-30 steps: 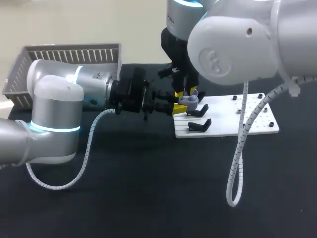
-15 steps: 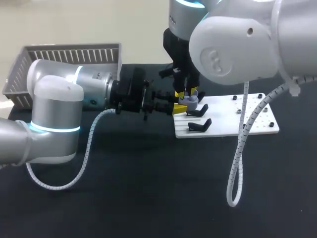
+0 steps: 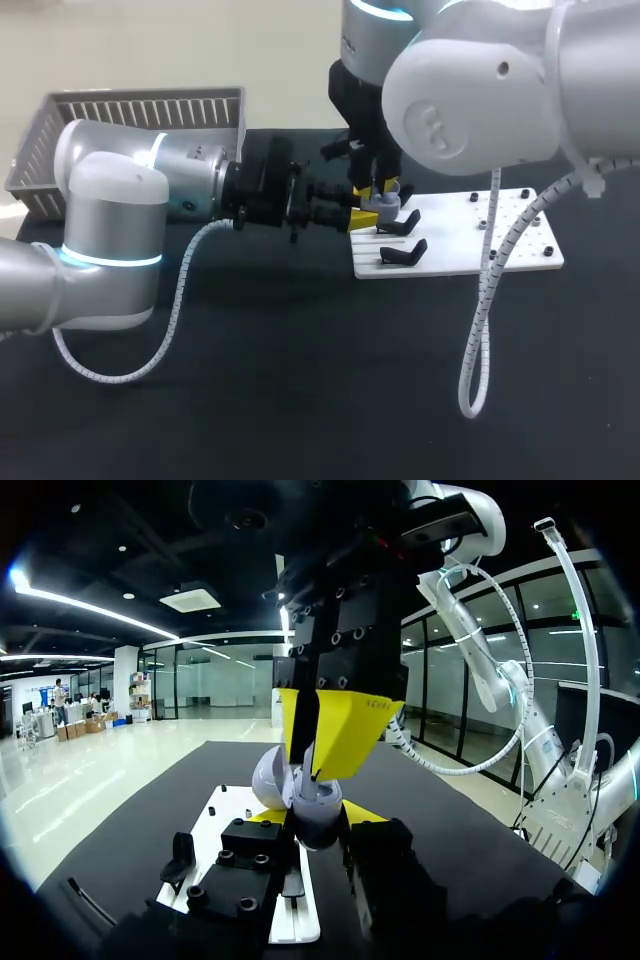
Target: Pick up each earbud case from the left stands, insert the matching earbuds, close the lid, and place the case in the box.
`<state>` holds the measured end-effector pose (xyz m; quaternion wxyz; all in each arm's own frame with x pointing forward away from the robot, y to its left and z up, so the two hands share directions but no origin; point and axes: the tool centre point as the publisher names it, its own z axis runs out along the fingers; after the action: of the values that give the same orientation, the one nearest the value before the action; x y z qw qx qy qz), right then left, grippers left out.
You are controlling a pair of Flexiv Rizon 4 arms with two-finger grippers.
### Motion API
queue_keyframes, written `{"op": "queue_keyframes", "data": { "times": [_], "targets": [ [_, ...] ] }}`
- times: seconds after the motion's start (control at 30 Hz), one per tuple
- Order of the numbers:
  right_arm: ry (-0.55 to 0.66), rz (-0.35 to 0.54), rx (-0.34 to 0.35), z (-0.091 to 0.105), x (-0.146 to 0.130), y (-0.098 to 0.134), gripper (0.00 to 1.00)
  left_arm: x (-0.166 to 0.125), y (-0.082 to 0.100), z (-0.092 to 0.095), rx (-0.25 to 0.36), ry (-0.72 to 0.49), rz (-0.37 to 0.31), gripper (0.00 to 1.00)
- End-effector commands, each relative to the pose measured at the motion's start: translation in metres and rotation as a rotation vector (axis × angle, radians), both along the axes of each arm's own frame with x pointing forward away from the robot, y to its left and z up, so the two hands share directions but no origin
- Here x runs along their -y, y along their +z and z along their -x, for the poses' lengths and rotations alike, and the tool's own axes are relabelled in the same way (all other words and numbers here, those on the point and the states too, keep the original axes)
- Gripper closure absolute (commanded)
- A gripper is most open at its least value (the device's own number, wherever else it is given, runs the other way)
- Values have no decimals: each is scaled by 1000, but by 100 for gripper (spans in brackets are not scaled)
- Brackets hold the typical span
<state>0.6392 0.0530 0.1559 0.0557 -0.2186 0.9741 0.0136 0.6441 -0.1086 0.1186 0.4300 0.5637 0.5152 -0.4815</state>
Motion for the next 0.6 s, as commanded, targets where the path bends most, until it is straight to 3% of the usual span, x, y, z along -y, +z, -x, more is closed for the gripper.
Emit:
{"op": "queue_keyframes", "data": {
  "times": [0.03,0.1,0.17,0.23,0.27,0.3,0.6],
  "targets": [
    [5,-5,1,0,2,-2,100,0,-1,1,3,2,4,100],
    [8,-8,2,0,2,-3,99,0,-1,1,3,2,4,100],
    [11,-8,2,0,2,-2,67,0,-1,1,3,2,4,100],
    [13,-7,3,1,3,-2,50,0,-1,1,3,2,4,100],
    [14,-7,5,2,4,0,8,0,-1,1,3,2,4,100],
    [16,-10,9,3,4,2,0,0,-1,1,3,2,4,100],
    [13,-48,85,6,6,37,0,0,-1,1,3,2,4,100]
  ]
}}
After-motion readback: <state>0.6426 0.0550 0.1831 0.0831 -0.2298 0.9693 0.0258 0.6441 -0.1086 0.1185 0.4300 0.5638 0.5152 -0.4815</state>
